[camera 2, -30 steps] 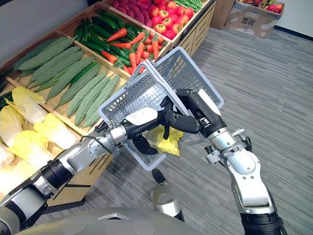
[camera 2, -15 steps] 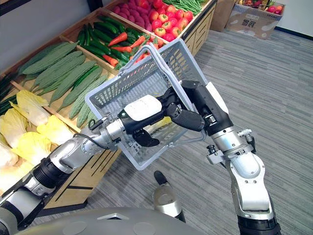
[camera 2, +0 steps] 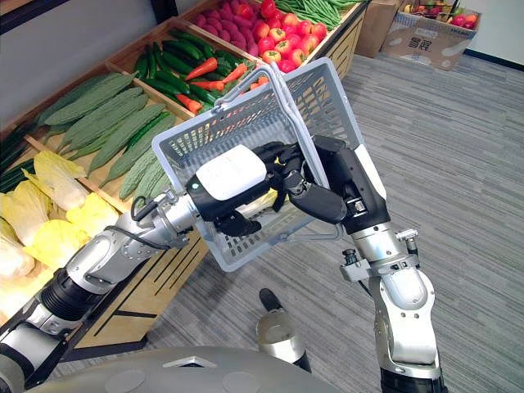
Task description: Pick vegetable in the basket
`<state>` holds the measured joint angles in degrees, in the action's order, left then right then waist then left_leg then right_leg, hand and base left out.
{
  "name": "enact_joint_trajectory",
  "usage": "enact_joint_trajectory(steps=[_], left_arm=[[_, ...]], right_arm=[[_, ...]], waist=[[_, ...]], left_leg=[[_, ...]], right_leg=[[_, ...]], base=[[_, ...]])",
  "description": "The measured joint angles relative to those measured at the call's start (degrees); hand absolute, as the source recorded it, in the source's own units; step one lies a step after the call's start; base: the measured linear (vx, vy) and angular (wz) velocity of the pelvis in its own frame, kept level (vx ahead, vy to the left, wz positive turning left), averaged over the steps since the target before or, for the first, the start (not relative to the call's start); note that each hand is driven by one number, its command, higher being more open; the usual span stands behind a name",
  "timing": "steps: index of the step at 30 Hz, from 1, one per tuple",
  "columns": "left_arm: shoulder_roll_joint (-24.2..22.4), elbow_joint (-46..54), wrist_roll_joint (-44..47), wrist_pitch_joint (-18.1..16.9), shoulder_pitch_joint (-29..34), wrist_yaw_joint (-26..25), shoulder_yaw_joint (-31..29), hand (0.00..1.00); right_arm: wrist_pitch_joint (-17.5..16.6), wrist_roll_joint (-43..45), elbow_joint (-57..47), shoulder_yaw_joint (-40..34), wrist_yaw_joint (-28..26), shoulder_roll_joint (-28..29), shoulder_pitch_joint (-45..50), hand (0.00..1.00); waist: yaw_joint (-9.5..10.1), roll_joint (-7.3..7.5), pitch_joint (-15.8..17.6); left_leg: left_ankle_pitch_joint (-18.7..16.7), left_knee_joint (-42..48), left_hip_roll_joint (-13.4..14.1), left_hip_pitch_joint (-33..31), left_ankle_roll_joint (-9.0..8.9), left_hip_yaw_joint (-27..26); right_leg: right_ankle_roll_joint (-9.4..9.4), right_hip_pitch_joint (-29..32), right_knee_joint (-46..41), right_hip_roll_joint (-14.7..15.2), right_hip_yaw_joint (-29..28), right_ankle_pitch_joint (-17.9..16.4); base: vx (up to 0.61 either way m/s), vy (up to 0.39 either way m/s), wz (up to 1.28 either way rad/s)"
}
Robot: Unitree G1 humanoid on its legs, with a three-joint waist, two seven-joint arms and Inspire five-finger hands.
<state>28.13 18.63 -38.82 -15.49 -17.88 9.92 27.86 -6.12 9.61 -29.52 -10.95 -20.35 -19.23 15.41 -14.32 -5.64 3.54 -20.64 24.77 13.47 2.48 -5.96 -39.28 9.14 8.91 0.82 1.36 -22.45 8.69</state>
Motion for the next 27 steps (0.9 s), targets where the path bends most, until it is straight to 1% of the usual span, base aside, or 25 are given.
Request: enact_joint_trajectory(steps=[1,3,5,6,8,13,19,23,27], left_arm=[[-0.2,0.6,0.0,0.0,0.1,-0.5,-1.0,1.00],[-1.3,4.5,0.4,-0.1,0.1,-3.6,-5.4,1.00],[-2.0,7.2,1.0,-0.2,0.0,-5.9,-7.8,1.00],[-2.4,8.0,1.2,-0.3,0.0,-6.5,-8.3,1.00],[-3.7,10.5,2.9,-0.7,-0.2,-8.3,-8.7,1.00],[-3.5,11.2,3.1,-1.4,0.0,-8.4,-8.5,1.00],[-3.6,11.2,3.1,-1.4,0.5,-8.5,-8.5,1.00],[-3.6,11.2,3.2,-1.4,0.8,-8.6,-8.6,1.00],[-3.7,11.1,3.1,-1.4,2.3,-8.7,-9.5,1.00]], right_arm=[[0.0,-0.5,0.0,-0.3,-0.1,0.0,0.4,0.00],[0.5,-2.7,0.2,-0.4,-0.3,0.0,2.3,0.00],[0.9,-4.3,0.5,-0.2,-1.0,0.0,3.7,0.00],[1.1,-5.0,0.6,-0.2,-1.3,0.0,4.2,0.00],[2.9,-7.2,1.0,0.1,-2.0,-0.1,5.2,0.00],[4.0,-8.3,2.3,0.5,-2.2,-0.1,5.8,0.00],[4.0,-8.2,2.3,0.6,-2.2,0.0,5.8,0.00],[4.0,-8.2,2.3,0.6,-2.2,0.0,5.8,0.00],[4.0,-8.2,2.3,0.5,-2.2,0.0,5.8,0.00]], waist=[[0.10,0.00,0.0],[0.31,0.01,0.0],[0.34,0.03,0.0],[0.37,0.06,0.0],[0.57,0.09,-0.1],[1.08,0.28,-0.3],[1.48,0.84,-1.8],[1.75,1.73,-2.4],[1.64,1.82,-2.5]], left_leg=[[0.0,0.0,0.0,0.0,0.01,0.1],[0.2,-0.2,-0.1,0.0,0.08,0.4],[0.5,-0.6,-0.4,0.0,0.20,0.6],[0.7,-0.9,-0.6,0.0,0.30,0.7],[0.8,-1.1,-0.8,0.0,0.42,1.1],[0.9,-0.9,-0.9,0.1,0.55,1.4],[1.0,-0.9,-0.9,0.1,0.55,1.9],[1.0,-0.9,-0.9,0.1,0.59,1.9],[1.0,-0.9,-0.9,0.1,0.59,1.9]], right_leg=[[-0.03,0.0,0.0,0.0,0.1,0.0],[-0.15,-0.1,-0.1,0.1,0.4,-0.1],[-0.16,-0.1,-0.1,0.3,0.6,-0.1],[-0.16,-0.1,-0.1,0.4,0.7,-0.1],[-0.17,-0.3,-0.1,0.6,0.9,-0.1],[-0.18,-0.5,-0.1,0.8,1.1,-0.1],[-0.18,-0.9,0.1,0.8,1.4,-0.1],[-0.18,-1.0,0.1,0.8,1.5,-0.1],[-0.18,-0.9,0.1,0.8,1.4,-0.1]], base=[[0.01,-0.001,0.07],[0.01,-0.005,0.07],[0.01,-0.006,0.05],[0.01,-0.004,0.08],[0.00,-0.003,0.07],[-0.01,-0.006,0.03],[0.01,-0.006,0.03],[0.00,0.000,0.00],[0.00,0.000,0.00]])
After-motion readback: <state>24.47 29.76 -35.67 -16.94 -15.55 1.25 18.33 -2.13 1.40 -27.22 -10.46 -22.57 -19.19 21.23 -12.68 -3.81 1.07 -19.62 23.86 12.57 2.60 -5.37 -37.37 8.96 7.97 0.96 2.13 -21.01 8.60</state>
